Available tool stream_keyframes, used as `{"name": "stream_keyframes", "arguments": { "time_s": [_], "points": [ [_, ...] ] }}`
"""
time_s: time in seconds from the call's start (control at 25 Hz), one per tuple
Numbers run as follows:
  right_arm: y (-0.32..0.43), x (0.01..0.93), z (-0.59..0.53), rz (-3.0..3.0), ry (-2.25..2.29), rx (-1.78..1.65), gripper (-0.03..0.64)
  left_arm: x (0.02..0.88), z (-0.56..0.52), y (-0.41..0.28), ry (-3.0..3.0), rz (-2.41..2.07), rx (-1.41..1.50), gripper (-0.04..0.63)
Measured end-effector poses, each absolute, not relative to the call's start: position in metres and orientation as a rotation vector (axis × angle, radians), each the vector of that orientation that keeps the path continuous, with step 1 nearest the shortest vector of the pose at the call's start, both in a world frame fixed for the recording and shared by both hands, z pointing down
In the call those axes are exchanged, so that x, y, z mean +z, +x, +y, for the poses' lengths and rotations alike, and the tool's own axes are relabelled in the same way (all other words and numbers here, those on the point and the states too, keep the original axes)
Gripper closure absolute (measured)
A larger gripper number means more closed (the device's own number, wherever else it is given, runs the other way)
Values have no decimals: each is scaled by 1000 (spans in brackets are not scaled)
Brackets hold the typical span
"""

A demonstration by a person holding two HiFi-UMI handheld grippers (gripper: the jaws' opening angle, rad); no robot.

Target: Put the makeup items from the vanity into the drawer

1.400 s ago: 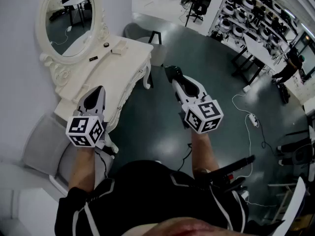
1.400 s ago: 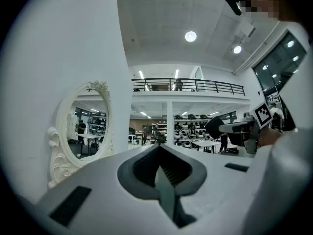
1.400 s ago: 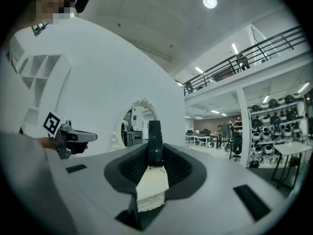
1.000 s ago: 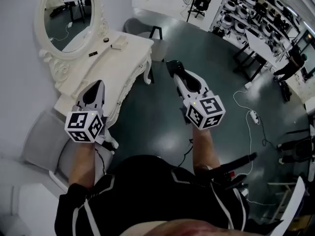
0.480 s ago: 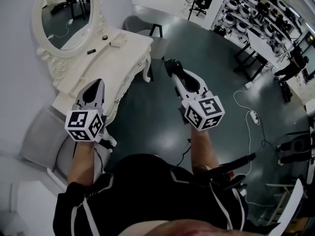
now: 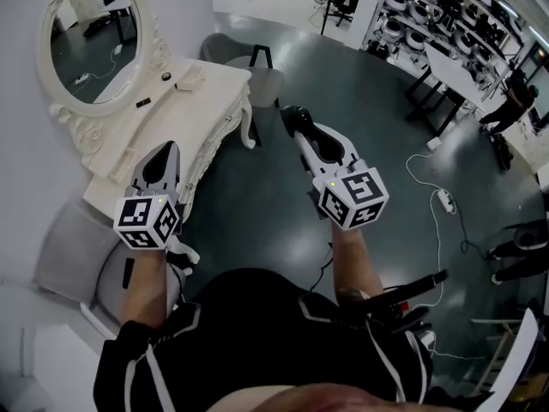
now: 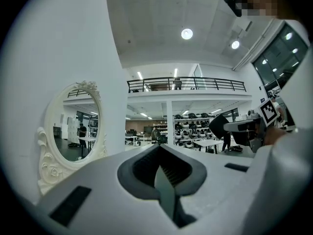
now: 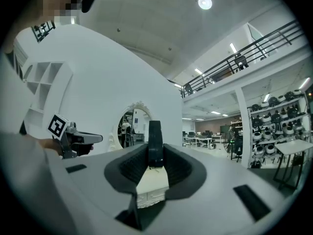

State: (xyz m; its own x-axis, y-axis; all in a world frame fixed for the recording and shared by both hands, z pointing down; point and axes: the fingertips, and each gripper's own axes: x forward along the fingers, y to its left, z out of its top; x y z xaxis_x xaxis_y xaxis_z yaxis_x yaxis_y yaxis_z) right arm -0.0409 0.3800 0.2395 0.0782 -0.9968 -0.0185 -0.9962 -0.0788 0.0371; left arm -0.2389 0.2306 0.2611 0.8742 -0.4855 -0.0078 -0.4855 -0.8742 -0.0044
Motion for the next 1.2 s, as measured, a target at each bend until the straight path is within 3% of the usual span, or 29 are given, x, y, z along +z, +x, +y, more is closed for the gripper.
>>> {"name": "stream_keyframes", "arguments": {
  "time_s": [0.56,1.2],
  "points": [
    [24,251,372,-2144,2282,-45,521,278,220,-173,-3034,831,-27,591],
    [89,248,184,-2088,2266,-33,522,282,29,-110,-3076,809,40,591]
  ]
}}
